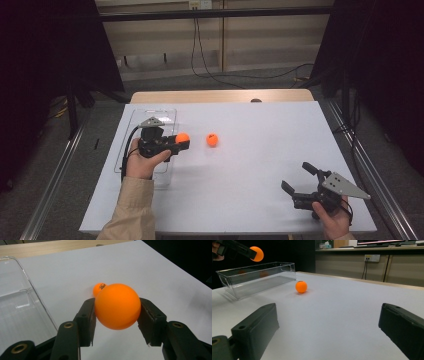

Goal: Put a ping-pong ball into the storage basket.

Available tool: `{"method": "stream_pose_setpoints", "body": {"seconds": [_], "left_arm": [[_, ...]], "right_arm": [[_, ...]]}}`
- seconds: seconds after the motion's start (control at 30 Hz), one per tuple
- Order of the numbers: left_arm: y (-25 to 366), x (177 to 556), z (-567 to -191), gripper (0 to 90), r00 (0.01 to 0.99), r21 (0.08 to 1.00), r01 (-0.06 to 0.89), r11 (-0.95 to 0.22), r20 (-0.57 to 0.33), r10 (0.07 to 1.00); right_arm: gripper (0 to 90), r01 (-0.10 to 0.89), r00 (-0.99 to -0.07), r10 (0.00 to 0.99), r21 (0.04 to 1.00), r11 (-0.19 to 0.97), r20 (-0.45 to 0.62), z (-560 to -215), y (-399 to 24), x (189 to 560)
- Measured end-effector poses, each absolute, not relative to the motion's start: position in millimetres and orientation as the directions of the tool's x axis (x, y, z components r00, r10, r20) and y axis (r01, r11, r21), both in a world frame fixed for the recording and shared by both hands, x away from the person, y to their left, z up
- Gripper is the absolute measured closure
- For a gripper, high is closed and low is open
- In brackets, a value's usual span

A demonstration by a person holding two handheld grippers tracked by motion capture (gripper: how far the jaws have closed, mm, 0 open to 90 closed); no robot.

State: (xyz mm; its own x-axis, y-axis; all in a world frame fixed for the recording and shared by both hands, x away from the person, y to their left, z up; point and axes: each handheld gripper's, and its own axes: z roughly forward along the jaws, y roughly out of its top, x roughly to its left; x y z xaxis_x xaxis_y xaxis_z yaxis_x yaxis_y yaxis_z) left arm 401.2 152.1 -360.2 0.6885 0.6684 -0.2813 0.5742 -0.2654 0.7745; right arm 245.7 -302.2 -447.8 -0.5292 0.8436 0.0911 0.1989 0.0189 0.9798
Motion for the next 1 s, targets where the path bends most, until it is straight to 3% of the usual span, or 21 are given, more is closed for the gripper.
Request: {"method": "stream_pose_setpoints", "body": {"seconds": [1.0], "left_arm": [[164.6,403.6,-360.6,51.0,0.663,0.779,0.579,-0.242,-0.277,0.695]], "right_arm": [[2.0,0.199,-0.53,0.843,0.98,0.015,0.095,-447.7,-302.6,245.5]]}}
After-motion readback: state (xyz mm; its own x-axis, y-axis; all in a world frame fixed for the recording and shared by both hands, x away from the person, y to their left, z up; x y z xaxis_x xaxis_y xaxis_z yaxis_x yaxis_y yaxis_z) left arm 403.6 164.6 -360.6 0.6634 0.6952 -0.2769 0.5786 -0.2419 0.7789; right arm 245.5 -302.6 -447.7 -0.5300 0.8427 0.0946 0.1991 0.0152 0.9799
